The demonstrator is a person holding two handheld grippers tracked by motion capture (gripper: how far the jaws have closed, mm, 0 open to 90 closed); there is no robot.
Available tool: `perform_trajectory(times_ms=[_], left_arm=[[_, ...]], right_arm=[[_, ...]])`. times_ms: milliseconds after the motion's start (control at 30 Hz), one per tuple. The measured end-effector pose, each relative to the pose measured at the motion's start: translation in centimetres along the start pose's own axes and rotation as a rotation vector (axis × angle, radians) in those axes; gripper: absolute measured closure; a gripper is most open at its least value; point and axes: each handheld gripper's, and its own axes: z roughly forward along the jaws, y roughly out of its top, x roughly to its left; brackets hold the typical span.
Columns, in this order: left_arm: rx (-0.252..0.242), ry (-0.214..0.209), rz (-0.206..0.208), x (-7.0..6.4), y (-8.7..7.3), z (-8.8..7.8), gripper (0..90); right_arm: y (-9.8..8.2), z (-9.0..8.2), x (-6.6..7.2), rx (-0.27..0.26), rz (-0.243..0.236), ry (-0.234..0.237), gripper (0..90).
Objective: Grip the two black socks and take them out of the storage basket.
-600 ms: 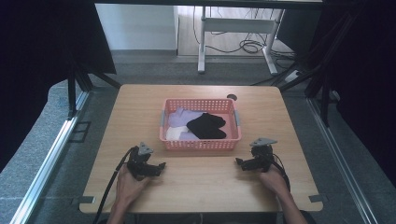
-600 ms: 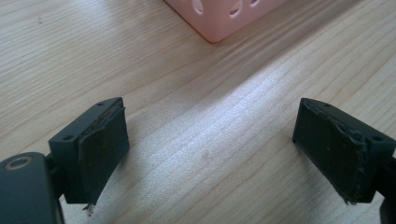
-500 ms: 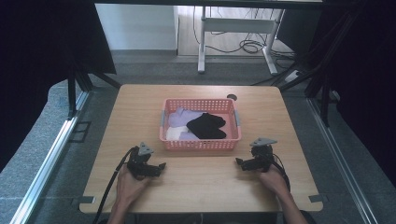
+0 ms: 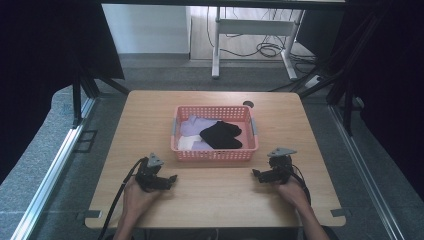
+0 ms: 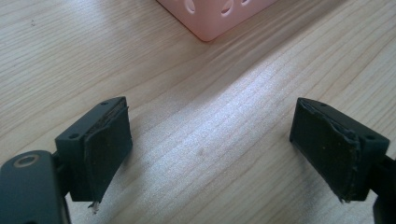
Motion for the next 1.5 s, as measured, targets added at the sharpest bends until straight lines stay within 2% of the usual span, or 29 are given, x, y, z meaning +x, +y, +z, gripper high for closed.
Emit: perform_trajectory(times_ms=[233,467,500,533,567,700,733,1000,1067,1333,1500], left_arm=[[0.0,0.001,-0.003,0.0,0.0,0.0,12.3],[0.0,0.0,-0.003,-0.1,0.0,0.0,12.3],[0.0,0.001,-0.002,-0.1,0.0,0.0,12.3],[0.0,0.001,-0.002,-0.1,0.0,0.0,12.3],[-0.001,0.001,-0.003,-0.1,0.0,0.0,12.4],[-0.002,0.001,-0.004,-0.1,0.0,0.0,12.3],[0.0,0.0,-0.002,-0.1,0.0,0.0,12.4],[0.0,0.002,-0.003,-0.1,0.0,0.0,12.4],[0.0,0.002,-0.005,-0.1,0.0,0.0,12.5],[0.0,0.003,-0.006,-0.1,0.0,0.0,12.5],[0.001,0.004,-0.006,-0.1,0.0,0.0,12.5]], right_arm=[[0.0,0.0,0.0,0.002,0.0,-0.003,0.0],[0.4,0.0,0.1,0.031,0.001,0.0,0.0],[0.6,-0.1,0.2,0.038,0.004,-0.003,5.0],[0.6,-0.1,0.2,0.038,0.004,-0.003,5.0],[0.8,-0.3,0.2,0.048,-0.001,-0.002,13.2],[1.1,-0.6,0.1,0.053,0.006,0.018,13.4],[1.3,-0.9,-0.1,0.054,0.032,0.044,13.4],[2.4,-2.6,-0.5,0.058,0.003,0.05,13.4],[2.8,-3.1,-0.5,0.058,-0.018,0.046,13.4],[4.6,-5.3,-1.2,0.049,-0.014,0.065,13.2],[5.8,-6.4,-1.5,0.026,-0.015,0.069,13.7]])
